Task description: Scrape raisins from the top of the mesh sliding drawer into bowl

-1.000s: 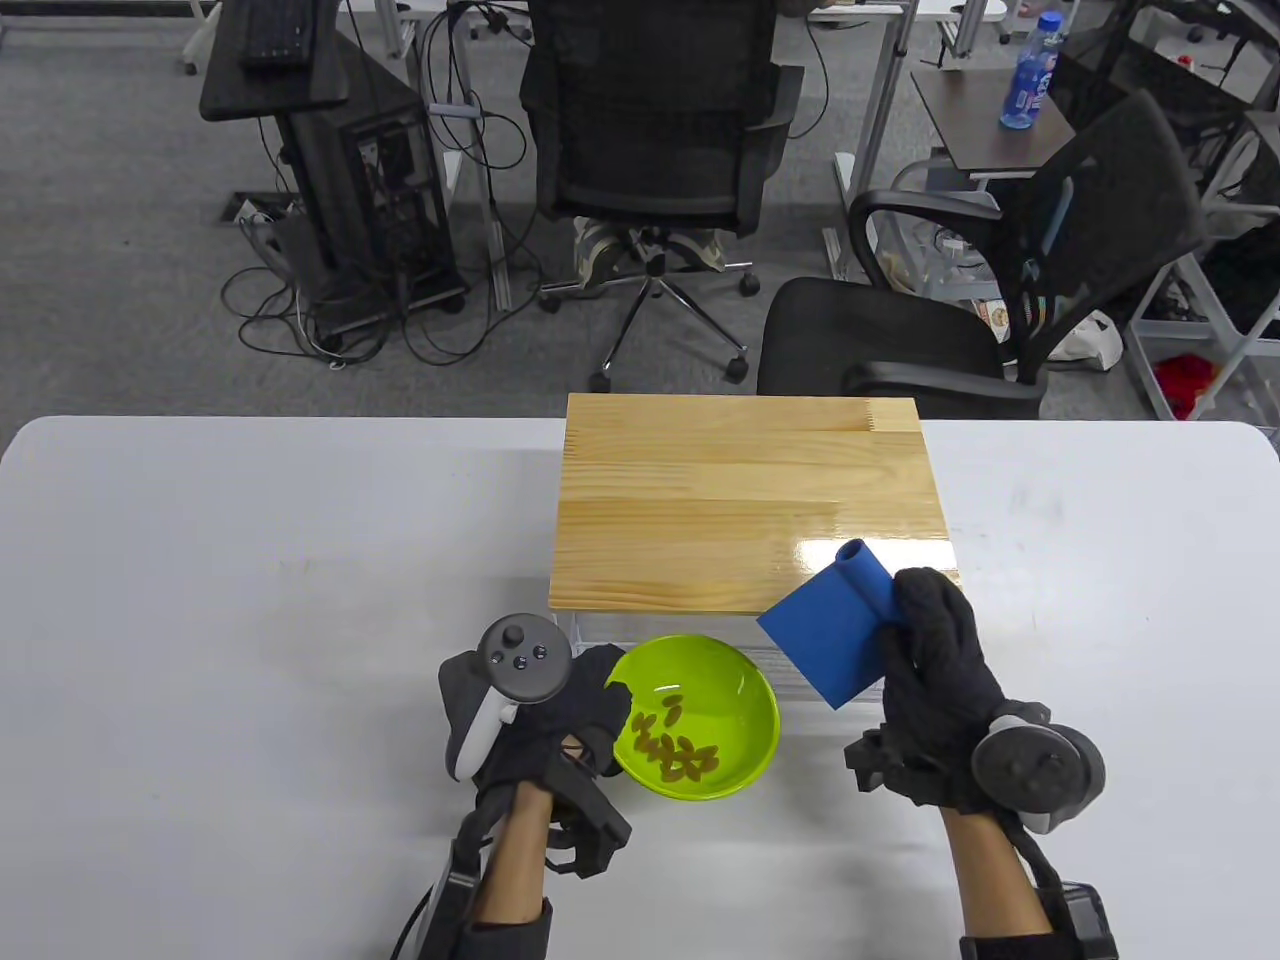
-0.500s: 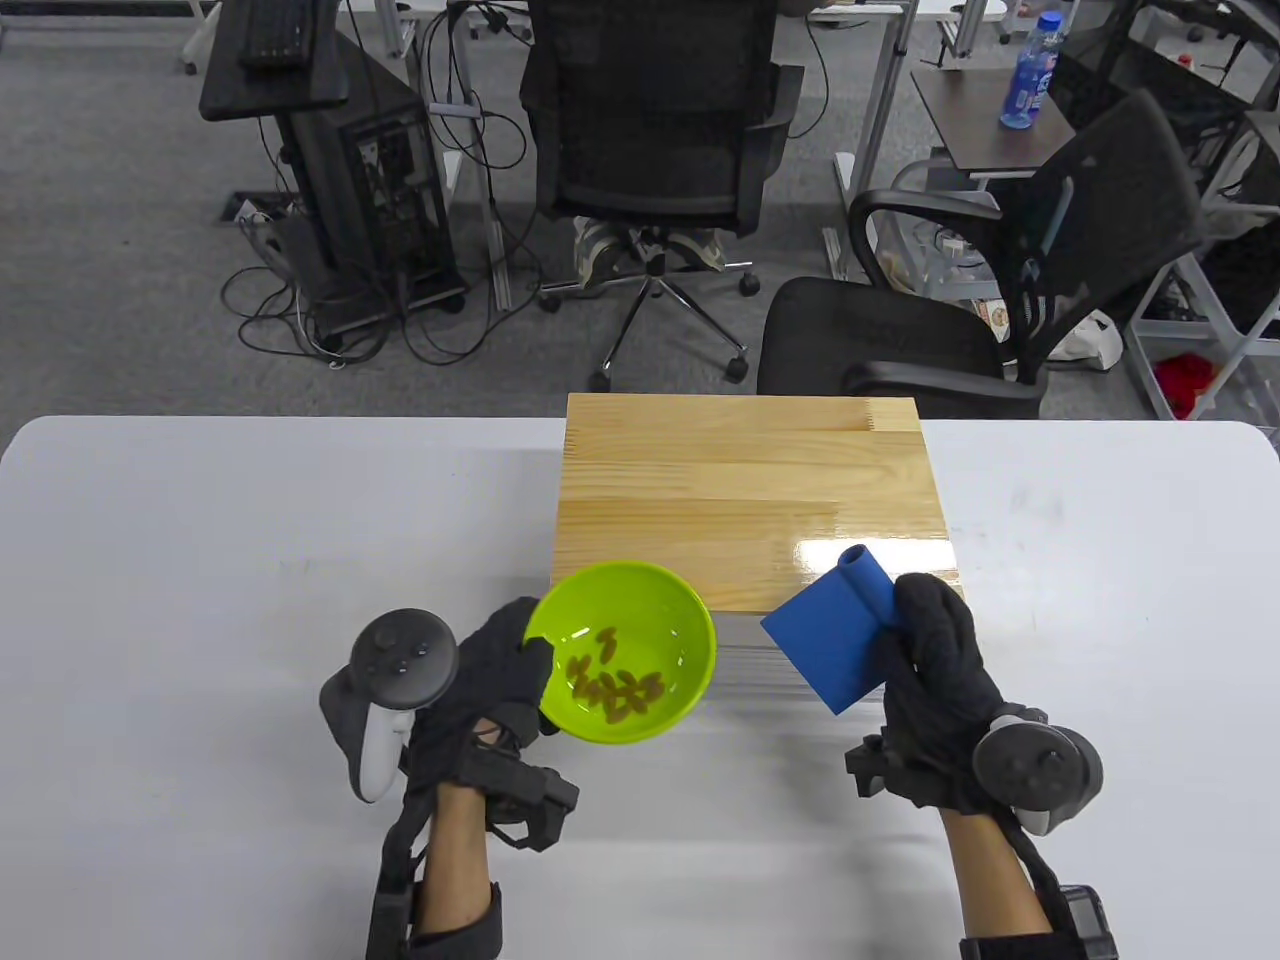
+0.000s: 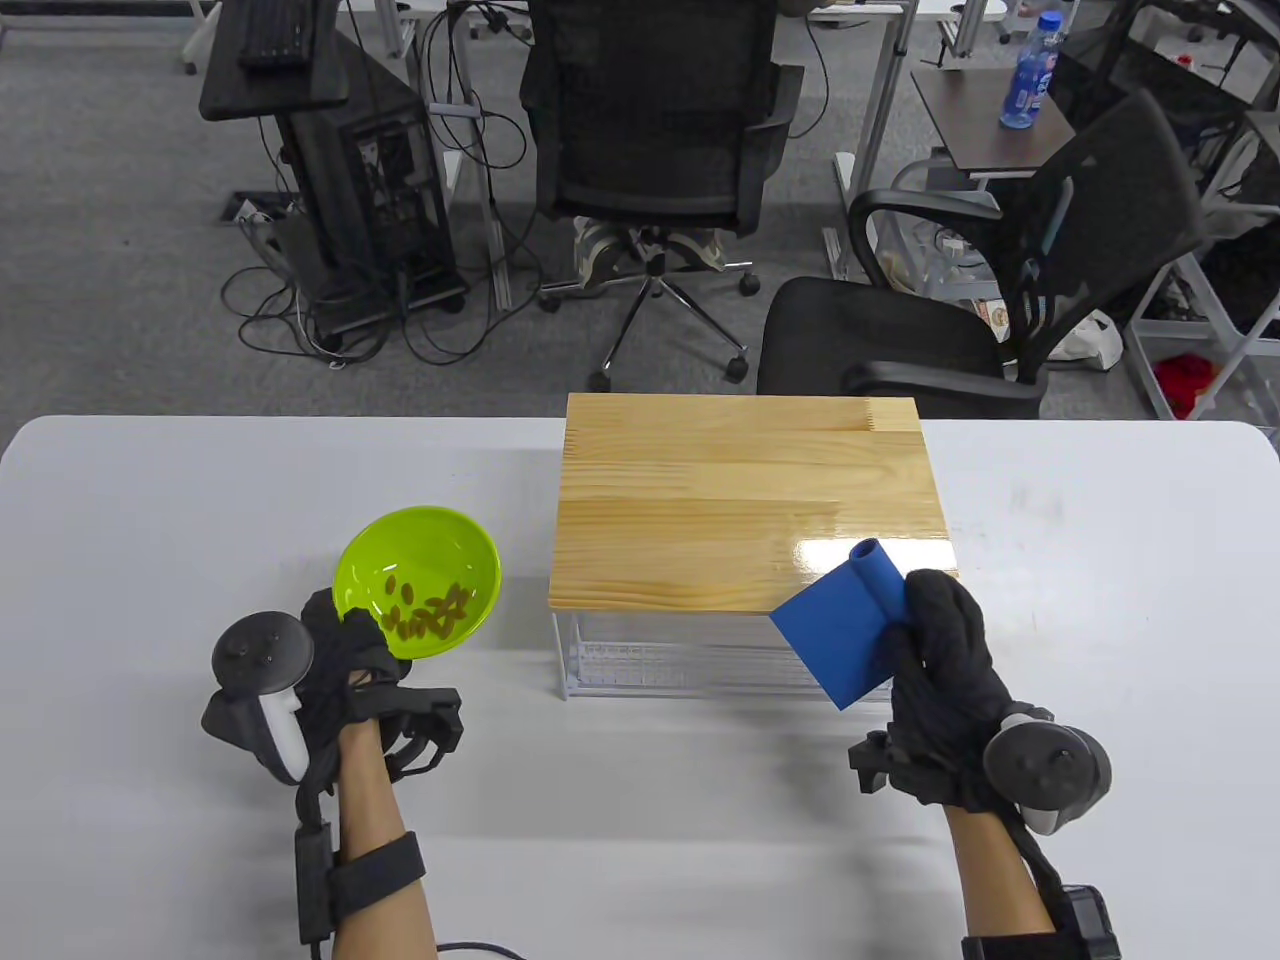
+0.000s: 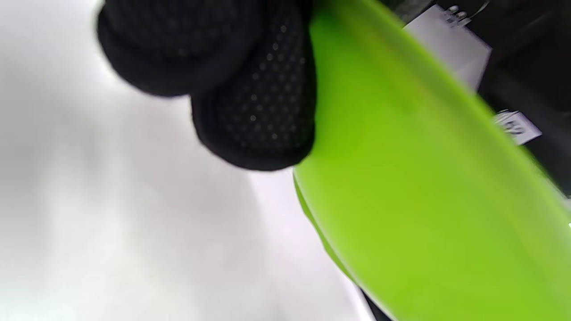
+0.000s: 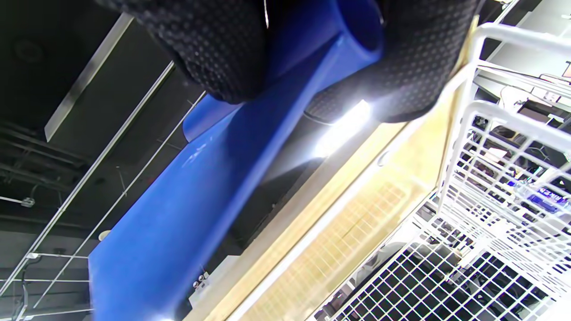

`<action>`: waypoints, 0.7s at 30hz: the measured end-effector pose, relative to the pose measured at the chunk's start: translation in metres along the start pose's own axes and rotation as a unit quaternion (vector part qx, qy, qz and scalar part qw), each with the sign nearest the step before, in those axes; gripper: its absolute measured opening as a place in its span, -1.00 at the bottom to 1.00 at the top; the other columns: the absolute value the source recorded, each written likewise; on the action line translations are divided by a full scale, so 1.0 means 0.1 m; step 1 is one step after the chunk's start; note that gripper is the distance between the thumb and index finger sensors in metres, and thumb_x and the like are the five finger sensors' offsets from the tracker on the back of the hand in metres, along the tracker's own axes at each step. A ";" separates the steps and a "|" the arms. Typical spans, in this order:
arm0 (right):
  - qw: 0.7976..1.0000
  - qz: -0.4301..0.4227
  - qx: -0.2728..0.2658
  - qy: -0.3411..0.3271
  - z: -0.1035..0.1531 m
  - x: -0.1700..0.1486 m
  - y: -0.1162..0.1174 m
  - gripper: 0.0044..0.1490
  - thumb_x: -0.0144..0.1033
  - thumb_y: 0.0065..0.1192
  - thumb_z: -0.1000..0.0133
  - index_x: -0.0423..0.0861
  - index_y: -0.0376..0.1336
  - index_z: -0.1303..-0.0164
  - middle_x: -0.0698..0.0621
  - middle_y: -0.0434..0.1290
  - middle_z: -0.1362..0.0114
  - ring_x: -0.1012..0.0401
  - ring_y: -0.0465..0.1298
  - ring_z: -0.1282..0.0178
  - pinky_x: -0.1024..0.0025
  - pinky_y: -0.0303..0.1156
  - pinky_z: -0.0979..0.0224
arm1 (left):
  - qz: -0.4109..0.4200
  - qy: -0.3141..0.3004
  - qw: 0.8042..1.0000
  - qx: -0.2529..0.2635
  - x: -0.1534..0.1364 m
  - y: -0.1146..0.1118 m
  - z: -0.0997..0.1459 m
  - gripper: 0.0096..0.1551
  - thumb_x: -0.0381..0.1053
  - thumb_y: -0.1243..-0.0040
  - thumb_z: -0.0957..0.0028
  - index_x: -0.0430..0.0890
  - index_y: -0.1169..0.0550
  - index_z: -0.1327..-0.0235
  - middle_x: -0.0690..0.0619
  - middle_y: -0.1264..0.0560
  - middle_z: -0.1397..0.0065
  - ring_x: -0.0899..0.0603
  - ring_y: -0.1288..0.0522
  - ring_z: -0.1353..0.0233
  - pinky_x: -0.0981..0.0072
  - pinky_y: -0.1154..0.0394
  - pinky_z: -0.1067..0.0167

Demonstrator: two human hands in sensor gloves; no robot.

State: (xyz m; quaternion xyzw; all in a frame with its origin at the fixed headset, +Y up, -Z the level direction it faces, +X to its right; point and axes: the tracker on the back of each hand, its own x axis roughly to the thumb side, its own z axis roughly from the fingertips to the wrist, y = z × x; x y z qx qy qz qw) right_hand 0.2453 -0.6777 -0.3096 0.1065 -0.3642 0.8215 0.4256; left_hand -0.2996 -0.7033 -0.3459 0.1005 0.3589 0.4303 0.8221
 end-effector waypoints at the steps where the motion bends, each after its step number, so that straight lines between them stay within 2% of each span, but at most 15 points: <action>1: 1.000 0.000 0.001 0.000 0.00 0.00 0.00 -0.28 -0.46 0.27 -0.17 -0.17 0.10 -0.55 -0.24 0.18 -0.57 -0.22 0.44 -0.38 -0.22 0.43 -0.29 | -0.008 0.008 1.000 0.003 -0.04 -0.03 -0.02 -0.40 -0.09 -0.23 -0.14 -0.18 -0.46 -0.46 -0.19 -0.63 -0.29 -0.06 -0.82 0.35 0.35 -0.77 0.37; 3: 1.000 0.001 0.006 -0.001 0.00 0.00 0.02 -0.28 -0.46 0.27 -0.17 -0.17 0.10 -0.55 -0.24 0.18 -0.57 -0.22 0.44 -0.38 -0.22 0.43 -0.29 | -0.038 0.018 0.999 0.016 -0.13 -0.10 -0.05 -0.40 -0.09 -0.23 -0.14 -0.18 -0.46 -0.46 -0.19 -0.64 -0.29 -0.06 -0.82 0.36 0.35 -0.77 0.37; 10: 1.000 0.008 0.011 0.000 0.01 0.00 0.03 -0.28 -0.46 0.28 -0.17 -0.17 0.11 -0.55 -0.24 0.18 -0.57 -0.22 0.45 -0.37 -0.22 0.42 -0.30 | -0.102 0.022 0.994 0.014 -0.27 -0.25 -0.11 -0.40 -0.08 -0.23 -0.14 -0.16 -0.46 -0.46 -0.18 -0.63 -0.30 -0.06 -0.83 0.34 0.35 -0.77 0.36; 17: 1.000 0.012 0.015 -0.004 0.01 0.00 0.03 -0.29 -0.46 0.28 -0.17 -0.17 0.11 -0.54 -0.24 0.18 -0.56 -0.22 0.45 -0.37 -0.22 0.42 -0.30 | -0.139 0.023 0.990 -0.017 -0.31 -0.37 -0.13 -0.40 -0.08 -0.23 -0.13 -0.16 -0.46 -0.46 -0.18 -0.64 -0.30 -0.06 -0.83 0.33 0.34 -0.77 0.35; 21: 1.000 0.011 0.015 -0.004 0.01 0.00 0.04 -0.28 -0.46 0.28 -0.16 -0.17 0.11 -0.54 -0.24 0.18 -0.56 -0.22 0.45 -0.37 -0.22 0.42 -0.30 | -0.138 0.029 0.990 -0.014 -0.32 -0.37 -0.12 -0.40 -0.08 -0.21 -0.14 -0.16 -0.46 -0.47 -0.18 -0.63 -0.31 -0.06 -0.83 0.32 0.33 -0.77 0.34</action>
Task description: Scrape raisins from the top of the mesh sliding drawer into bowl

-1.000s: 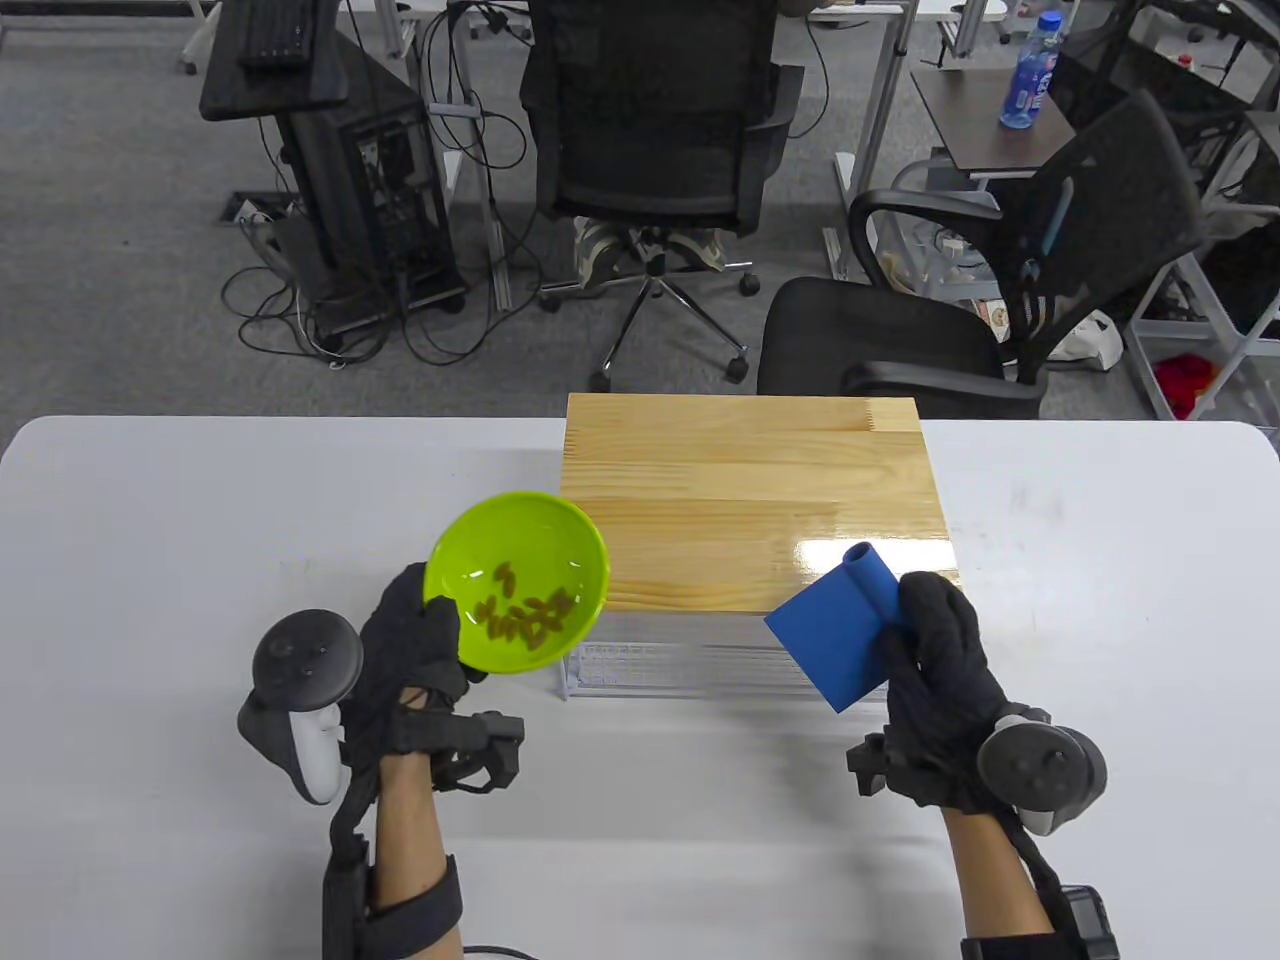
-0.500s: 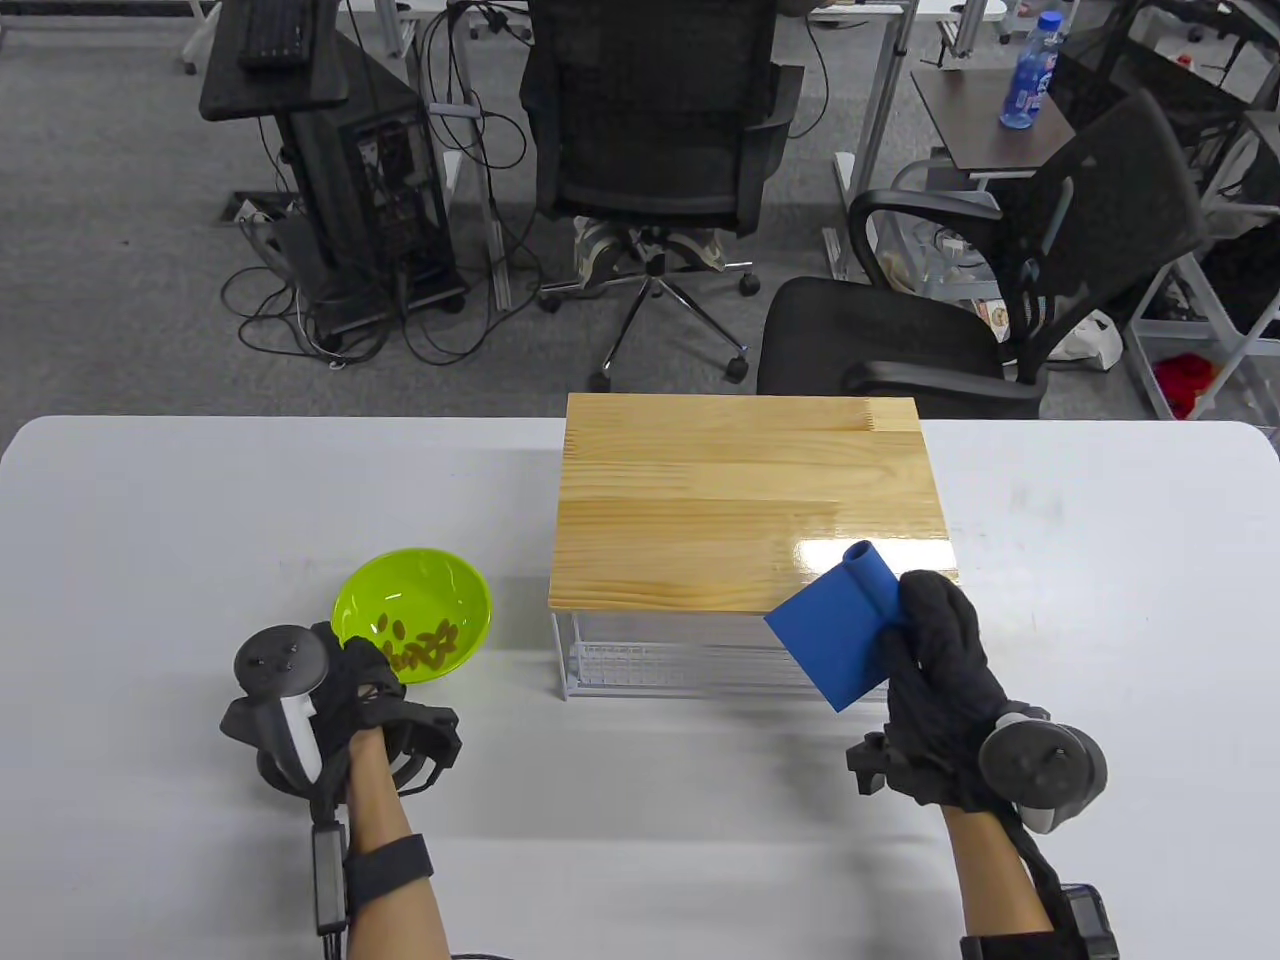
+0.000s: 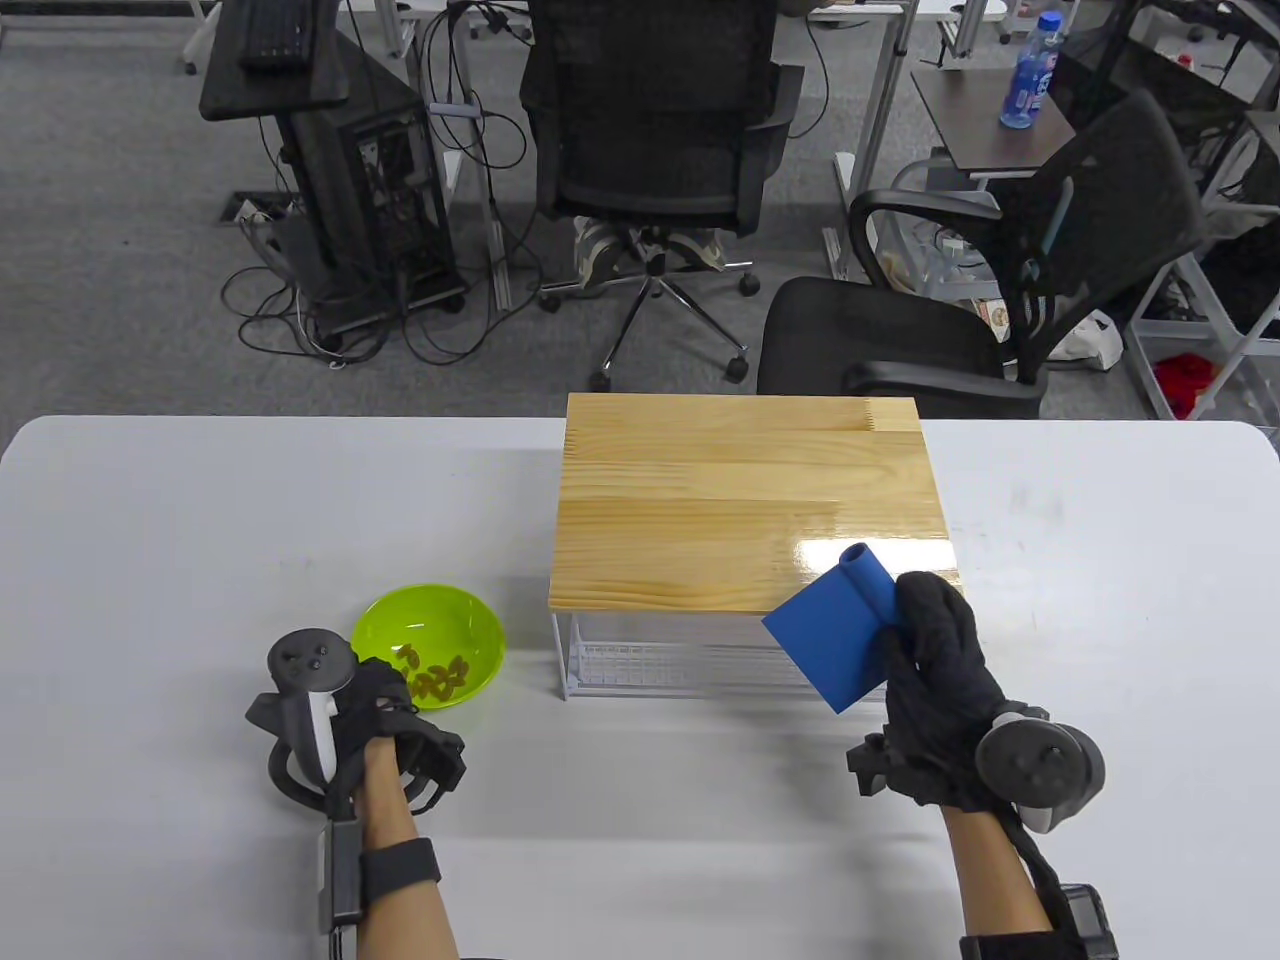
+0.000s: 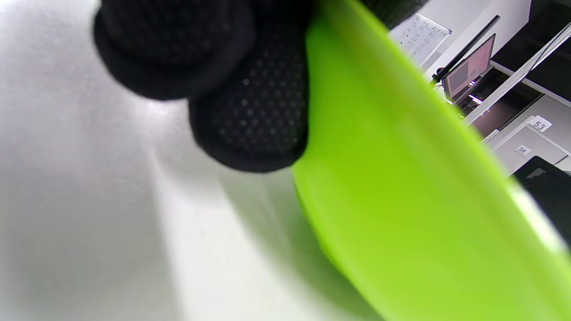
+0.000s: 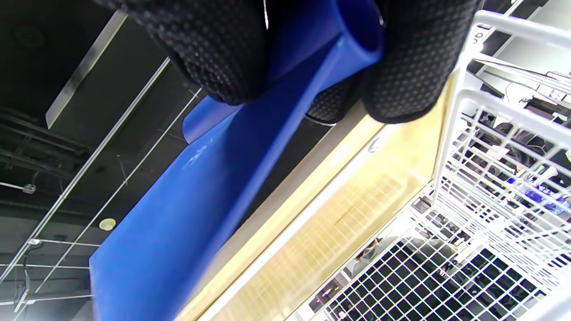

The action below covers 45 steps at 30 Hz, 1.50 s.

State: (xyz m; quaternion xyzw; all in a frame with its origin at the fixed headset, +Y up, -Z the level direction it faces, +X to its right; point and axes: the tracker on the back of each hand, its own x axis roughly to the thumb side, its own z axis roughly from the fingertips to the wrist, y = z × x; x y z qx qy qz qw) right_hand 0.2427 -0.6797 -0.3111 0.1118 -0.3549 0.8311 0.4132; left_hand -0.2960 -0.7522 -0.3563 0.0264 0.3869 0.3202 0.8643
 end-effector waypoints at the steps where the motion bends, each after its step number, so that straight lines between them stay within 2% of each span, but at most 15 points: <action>1: 1.000 0.000 0.000 0.000 0.00 0.00 0.00 -0.28 -0.46 0.28 -0.16 -0.17 0.11 -0.54 -0.24 0.18 -0.56 -0.22 0.45 -0.37 -0.23 0.42 -0.30 | -0.001 0.002 1.000 -0.001 -0.01 0.00 0.00 -0.40 -0.08 -0.21 -0.14 -0.16 -0.46 -0.47 -0.17 -0.64 -0.30 -0.06 -0.83 0.30 0.32 -0.76 0.31; 9: 1.000 -0.002 0.001 -0.001 0.00 0.00 0.00 -0.29 -0.46 0.29 -0.16 -0.17 0.12 -0.54 -0.24 0.19 -0.56 -0.22 0.45 -0.37 -0.23 0.43 -0.30 | -0.003 0.037 0.999 -0.022 -0.12 -0.01 -0.01 -0.40 -0.06 -0.21 -0.15 -0.18 -0.47 -0.46 -0.14 -0.66 -0.24 -0.06 -0.83 0.20 0.27 -0.76 0.24; 13: 1.000 -0.004 0.001 0.000 0.00 0.00 0.00 -0.28 -0.46 0.29 -0.16 -0.17 0.12 -0.54 -0.24 0.19 -0.56 -0.22 0.45 -0.37 -0.23 0.42 -0.31 | 0.014 0.039 0.998 -0.043 -0.14 0.02 0.02 -0.32 0.02 -0.21 -0.16 -0.18 -0.41 -0.53 -0.17 -0.61 -0.33 -0.11 -0.81 0.08 0.19 -0.74 0.13; 15: 1.000 -0.006 0.001 0.000 0.00 -0.01 -0.01 -0.28 -0.46 0.29 -0.16 -0.17 0.12 -0.54 -0.24 0.19 -0.56 -0.23 0.45 -0.37 -0.23 0.43 -0.31 | 0.009 0.039 0.999 -0.025 -0.10 0.05 0.09 -0.26 0.06 -0.20 -0.17 -0.17 -0.34 -0.59 -0.21 -0.53 -0.44 -0.19 -0.78 -0.06 0.08 -0.70 0.03; 18: 1.000 -0.011 -0.005 0.005 0.00 -0.02 -0.04 -0.28 -0.46 0.29 -0.16 -0.17 0.12 -0.54 -0.24 0.19 -0.56 -0.22 0.45 -0.37 -0.23 0.43 -0.30 | -0.026 -0.002 0.999 0.037 0.09 0.19 0.28 -0.17 0.19 -0.11 -0.19 -0.14 -0.24 -0.66 -0.25 -0.35 -0.61 -0.36 -0.61 -0.35 -0.16 -0.60 -0.15; 20: 1.000 -0.015 -0.012 0.008 -0.01 -0.03 -0.07 -0.28 -0.46 0.29 -0.16 -0.17 0.12 -0.54 -0.24 0.19 -0.56 -0.22 0.45 -0.37 -0.22 0.43 -0.30 | -0.051 -0.066 0.993 0.082 0.33 0.31 0.49 -0.15 0.25 -0.06 -0.19 -0.13 -0.22 -0.67 -0.25 -0.33 -0.62 -0.38 -0.57 -0.39 -0.20 -0.57 -0.18; 23: 0.999 -0.021 -0.023 0.010 -0.04 -0.03 -0.13 -0.28 -0.46 0.29 -0.16 -0.17 0.12 -0.54 -0.24 0.18 -0.56 -0.22 0.44 -0.38 -0.21 0.43 -0.30 | -0.044 -0.168 0.979 0.103 0.65 0.38 0.85 -0.15 0.31 -0.01 -0.19 -0.07 -0.24 -0.67 -0.19 -0.35 -0.63 -0.35 -0.56 -0.43 -0.22 -0.54 -0.24; 26: 0.999 -0.032 -0.041 0.014 -0.06 -0.04 -0.20 -0.28 -0.46 0.29 -0.16 -0.17 0.11 -0.54 -0.24 0.18 -0.57 -0.21 0.44 -0.39 -0.20 0.44 -0.30 | -0.071 -0.296 0.946 0.112 0.96 0.29 1.31 -0.12 0.40 0.07 -0.16 0.00 -0.21 -0.69 -0.14 -0.31 -0.68 -0.36 -0.45 -0.56 -0.31 -0.40 -0.40; 29: 0.997 -0.049 -0.062 0.009 -0.08 -0.02 -0.26 -0.28 -0.46 0.29 -0.17 -0.17 0.11 -0.54 -0.23 0.17 -0.57 -0.21 0.43 -0.40 -0.20 0.44 -0.30 | -0.110 -0.414 0.899 0.094 1.17 0.08 1.74 -0.09 0.48 0.15 -0.13 0.09 -0.18 -0.71 -0.08 -0.27 -0.74 -0.33 -0.35 -0.68 -0.33 -0.29 -0.51; 31: 0.995 -0.054 -0.082 0.004 -0.09 0.00 -0.33 -0.28 -0.46 0.28 -0.17 -0.17 0.10 -0.55 -0.23 0.17 -0.57 -0.21 0.43 -0.41 -0.20 0.44 -0.30 | -0.118 -0.490 0.863 0.039 1.24 -0.15 2.01 -0.08 0.50 0.18 -0.10 0.13 -0.17 -0.72 -0.05 -0.26 -0.75 -0.29 -0.32 -0.71 -0.30 -0.27 -0.55; 33: 0.993 -0.057 -0.101 0.006 -0.11 -0.01 -0.39 -0.28 -0.46 0.27 -0.18 -0.17 0.09 -0.55 -0.24 0.15 -0.58 -0.21 0.42 -0.42 -0.19 0.44 -0.31 | -0.134 -0.530 0.837 0.002 1.25 -0.35 2.21 -0.08 0.51 0.19 -0.08 0.16 -0.17 -0.72 -0.03 -0.24 -0.78 -0.31 -0.20 -0.78 -0.35 -0.19 -0.58; 34: 0.992 -0.061 -0.114 0.013 -0.11 -0.02 -0.43 -0.28 -0.47 0.27 -0.18 -0.17 0.08 -0.56 -0.24 0.15 -0.58 -0.21 0.41 -0.42 -0.19 0.44 -0.31 | -0.162 -0.564 0.810 -0.016 1.26 -0.49 2.32 -0.08 0.51 0.19 -0.07 0.19 -0.15 -0.72 0.01 -0.20 -0.80 -0.28 -0.13 -0.81 -0.35 -0.13 -0.62; 39: 0.981 -0.066 -0.171 0.060 -0.08 -0.22 -0.59 -0.26 -0.51 0.23 -0.19 -0.20 0.04 -0.57 -0.28 0.10 -0.58 -0.24 0.37 -0.44 -0.19 0.42 -0.33 | -0.240 -0.622 0.746 -0.004 1.20 -0.82 2.59 -0.10 0.50 0.20 -0.06 0.22 -0.12 -0.71 0.06 -0.16 -0.82 -0.24 -0.10 -0.83 -0.35 -0.08 -0.63; 42: 0.976 -0.050 -0.193 0.084 -0.08 -0.33 -0.68 -0.25 -0.52 0.22 -0.20 -0.22 0.01 -0.58 -0.30 0.07 -0.58 -0.25 0.35 -0.45 -0.19 0.41 -0.33 | -0.254 -0.633 0.731 -0.027 1.17 -0.95 2.66 -0.11 0.49 0.19 -0.06 0.23 -0.13 -0.70 0.06 -0.15 -0.82 -0.24 -0.09 -0.84 -0.36 -0.07 -0.63; 45: 0.973 0.021 -0.198 0.115 -0.07 -0.49 -0.79 -0.26 -0.53 0.21 -0.20 -0.25 0.01 -0.58 -0.33 0.07 -0.58 -0.27 0.34 -0.43 -0.19 0.42 -0.31 | -0.285 -0.635 0.717 -0.046 1.14 -1.06 2.70 -0.10 0.49 0.19 -0.06 0.23 -0.12 -0.71 0.06 -0.14 -0.83 -0.25 -0.09 -0.84 -0.36 -0.07 -0.63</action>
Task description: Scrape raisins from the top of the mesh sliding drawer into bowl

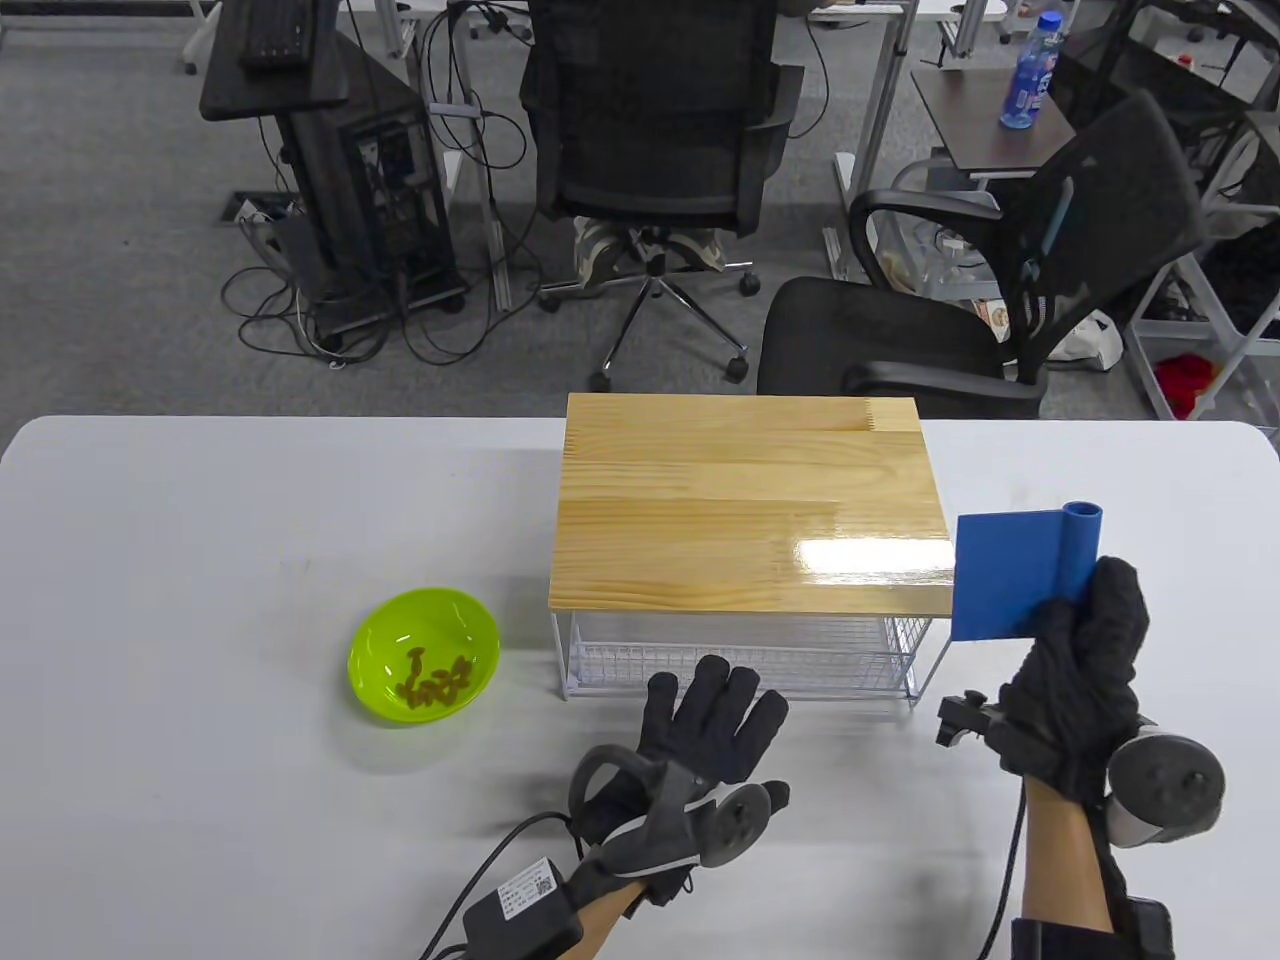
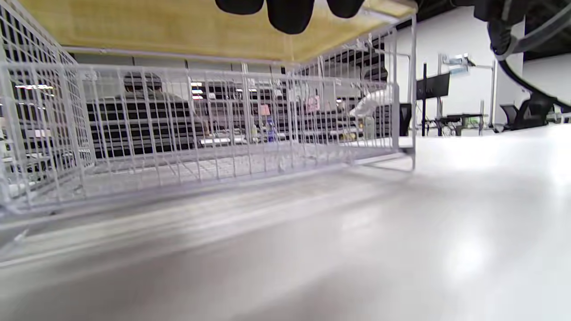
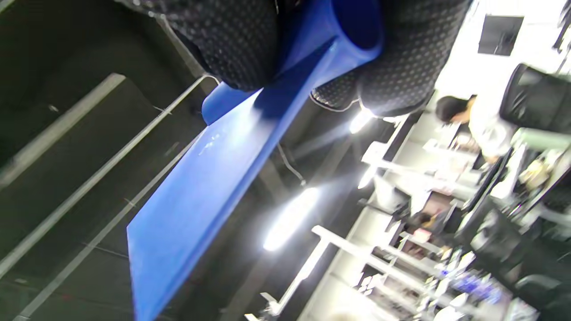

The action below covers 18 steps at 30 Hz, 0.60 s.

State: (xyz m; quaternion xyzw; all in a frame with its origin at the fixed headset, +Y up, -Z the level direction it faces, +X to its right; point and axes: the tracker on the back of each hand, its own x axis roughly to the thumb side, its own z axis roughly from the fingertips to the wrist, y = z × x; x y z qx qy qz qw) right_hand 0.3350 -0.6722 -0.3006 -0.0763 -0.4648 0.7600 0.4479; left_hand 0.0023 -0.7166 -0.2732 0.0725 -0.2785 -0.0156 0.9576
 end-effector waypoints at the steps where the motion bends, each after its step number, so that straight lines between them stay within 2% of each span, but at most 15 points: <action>1: 1.000 0.025 -0.002 0.007 -0.02 -0.07 -0.03 -0.26 -0.53 0.20 -0.21 -0.26 0.01 -0.58 -0.34 0.07 -0.57 -0.28 0.35 -0.42 -0.18 0.43 -0.30 | -0.006 -0.004 1.000 -0.008 0.02 -0.01 -0.01 -0.10 0.49 0.20 -0.05 0.23 -0.11 -0.71 0.06 -0.14 -0.83 -0.25 -0.09 -0.84 -0.36 -0.08 -0.63; 5: 0.993 0.100 -0.001 0.068 -0.07 -0.30 -0.10 -0.26 -0.57 0.20 -0.21 -0.33 0.02 -0.58 -0.41 0.07 -0.55 -0.33 0.37 -0.36 -0.19 0.45 -0.23 | 0.005 -0.005 1.000 -0.014 0.04 -0.02 -0.01 -0.10 0.49 0.19 -0.05 0.23 -0.12 -0.71 0.07 -0.15 -0.83 -0.24 -0.09 -0.84 -0.35 -0.08 -0.63; 8: 0.974 0.183 0.020 0.134 -0.08 -0.50 -0.09 -0.27 -0.57 0.20 -0.21 -0.35 0.03 -0.57 -0.43 0.08 -0.54 -0.34 0.38 -0.33 -0.17 0.47 -0.20 | 0.005 -0.009 1.000 -0.015 0.05 -0.02 -0.01 -0.10 0.49 0.19 -0.05 0.23 -0.12 -0.70 0.07 -0.15 -0.83 -0.24 -0.10 -0.84 -0.35 -0.08 -0.64; 12: 0.938 0.277 0.080 0.192 -0.04 -0.73 0.04 -0.28 -0.58 0.22 -0.19 -0.34 0.07 -0.57 -0.43 0.11 -0.54 -0.35 0.40 -0.32 -0.16 0.48 -0.19 | 0.006 -0.012 1.000 -0.018 0.06 -0.02 -0.02 -0.10 0.49 0.19 -0.05 0.23 -0.12 -0.70 0.08 -0.16 -0.82 -0.23 -0.10 -0.85 -0.34 -0.09 -0.64; 13: 0.922 0.311 0.107 0.204 -0.04 -0.78 0.09 -0.28 -0.57 0.22 -0.19 -0.33 0.08 -0.57 -0.43 0.12 -0.54 -0.35 0.41 -0.32 -0.16 0.49 -0.19 | 0.009 -0.017 1.000 -0.025 0.06 -0.02 -0.02 -0.11 0.48 0.18 -0.06 0.23 -0.13 -0.70 0.08 -0.17 -0.82 -0.23 -0.11 -0.84 -0.34 -0.10 -0.64; 16: 0.884 0.386 0.153 0.213 0.00 -0.88 0.20 -0.29 -0.56 0.22 -0.20 -0.30 0.08 -0.57 -0.42 0.13 -0.55 -0.34 0.42 -0.33 -0.14 0.50 -0.20 | 0.013 -0.029 0.999 -0.036 0.05 -0.04 -0.03 -0.12 0.46 0.16 -0.07 0.22 -0.14 -0.69 0.08 -0.18 -0.81 -0.22 -0.12 -0.84 -0.32 -0.11 -0.64; 18: 0.869 0.416 0.165 0.212 0.03 -0.92 0.25 -0.29 -0.56 0.23 -0.20 -0.28 0.09 -0.57 -0.41 0.14 -0.55 -0.33 0.43 -0.33 -0.13 0.50 -0.21 | 0.014 -0.029 0.999 -0.043 0.04 -0.05 -0.04 -0.12 0.46 0.16 -0.06 0.22 -0.13 -0.70 0.09 -0.18 -0.81 -0.22 -0.12 -0.84 -0.33 -0.11 -0.64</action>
